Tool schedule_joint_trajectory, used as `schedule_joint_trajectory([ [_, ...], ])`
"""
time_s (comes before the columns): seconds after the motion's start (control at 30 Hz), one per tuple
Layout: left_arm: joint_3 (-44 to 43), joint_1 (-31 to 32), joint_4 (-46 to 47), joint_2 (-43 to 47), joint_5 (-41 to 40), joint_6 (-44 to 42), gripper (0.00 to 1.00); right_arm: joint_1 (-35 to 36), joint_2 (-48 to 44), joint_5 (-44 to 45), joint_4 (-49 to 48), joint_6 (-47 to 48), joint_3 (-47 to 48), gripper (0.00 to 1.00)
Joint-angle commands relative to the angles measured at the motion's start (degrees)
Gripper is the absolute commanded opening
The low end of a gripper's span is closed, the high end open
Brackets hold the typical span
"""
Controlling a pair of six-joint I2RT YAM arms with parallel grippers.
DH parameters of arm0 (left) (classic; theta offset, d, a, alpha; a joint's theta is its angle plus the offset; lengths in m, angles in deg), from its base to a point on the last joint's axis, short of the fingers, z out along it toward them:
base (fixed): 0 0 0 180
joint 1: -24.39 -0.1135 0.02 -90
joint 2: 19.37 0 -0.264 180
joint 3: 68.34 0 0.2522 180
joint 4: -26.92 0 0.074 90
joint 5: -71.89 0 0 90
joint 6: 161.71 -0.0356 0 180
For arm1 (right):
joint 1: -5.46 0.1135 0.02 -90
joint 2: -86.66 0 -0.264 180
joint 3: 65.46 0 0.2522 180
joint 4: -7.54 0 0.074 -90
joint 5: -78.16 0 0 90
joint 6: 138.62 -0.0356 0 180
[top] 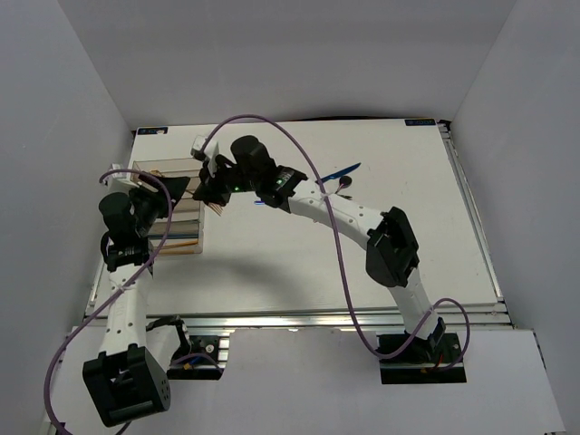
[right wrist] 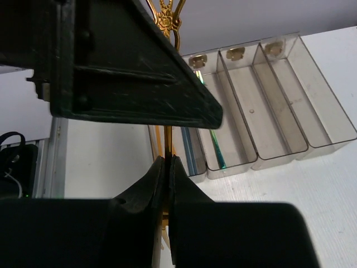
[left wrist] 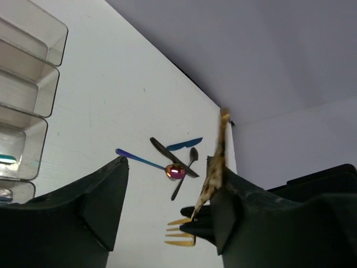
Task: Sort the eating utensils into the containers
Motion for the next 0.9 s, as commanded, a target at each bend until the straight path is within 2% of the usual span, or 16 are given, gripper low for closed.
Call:
schedule_joint_trajectory([
  [0.0, -0.63, -0.15, 4.38, 1.22, 3.49, 1.26, 0.64, 1.12, -0.77, 1.00, 1.52, 0.10, 3.71, 0.00],
  [0.03, -0.54, -0.15, 5.78, 1.31, 3.75, 1.70, 0.46, 1.21, -0.33, 1.35, 2.13, -0.07, 4.67, 0.00],
  [0.1, -0.54, -0.15, 6.84, 1.14, 4.28, 2.93, 0.27, 1.21, -0.15, 1.79, 2.40, -0.43, 5.03, 0.00],
  [0.13, -0.71, -0.15, 7.19, 0.96, 4.37, 3.28, 0.08, 1.29, -0.33, 2.05, 2.23, -0.69, 4.86, 0.00],
  [0.17, -1.23, -0.15, 6.85, 0.79, 4.11, 3.46, 0.01, 1.30, -0.59, 2.23, 1.88, -1.04, 4.34, 0.00],
  [0.23, -1.76, -0.24, 3.80, 0.17, 1.48, 3.90, 0.00, 1.21, -2.77, 2.66, 0.22, -1.66, 2.15, 0.03],
  [0.27, -1.94, -0.24, 1.86, 0.00, -0.45, 3.99, 0.00, 1.03, -3.92, 3.37, -2.06, -2.70, -1.26, 0.18],
  [0.3, -3.25, -0.24, -0.43, -1.05, -5.16, 3.99, 0.00, 0.86, -5.24, 6.07, -2.95, -3.50, -3.38, 0.39],
  [0.33, -4.39, -0.42, -7.76, -2.10, -7.91, 3.73, 0.00, 0.59, -7.95, 7.49, -3.83, -3.85, -5.49, 0.89],
  [0.43, -9.32, -3.47, -18.26, -7.71, -16.43, 4.07, 0.00, -1.34, -14.53, 14.07, -3.75, -6.14, -13.23, 0.89],
  [0.47, -9.41, -4.62, -18.03, -8.70, -17.24, 5.99, 0.00, -2.30, -16.66, 18.18, -2.53, -6.75, -18.73, 0.89],
  [0.57, -8.97, -8.41, -14.17, -11.33, -20.58, 8.55, 0.00, -4.06, -25.97, 21.21, -2.87, -7.46, -28.77, 0.89],
  [0.6, -9.41, -8.85, -13.72, -12.12, -22.16, 8.99, 0.00, -4.41, -28.26, 21.65, -3.04, -7.72, -35.24, 0.89],
  [0.7, -8.89, -8.94, -8.37, -15.02, -25.34, 11.53, 0.00, -5.29, -36.44, 22.35, -5.24, -7.72, -45.72, 0.89],
  [0.73, -8.54, -8.86, -5.23, -16.25, -25.43, 11.98, 0.00, -5.30, -39.59, 22.62, -5.24, -7.81, -47.68, 0.89],
  [0.87, -8.89, -8.94, -2.04, -23.28, -24.99, 13.57, 0.00, -5.38, -45.76, 23.85, -5.07, -8.07, -54.89, 0.89],
])
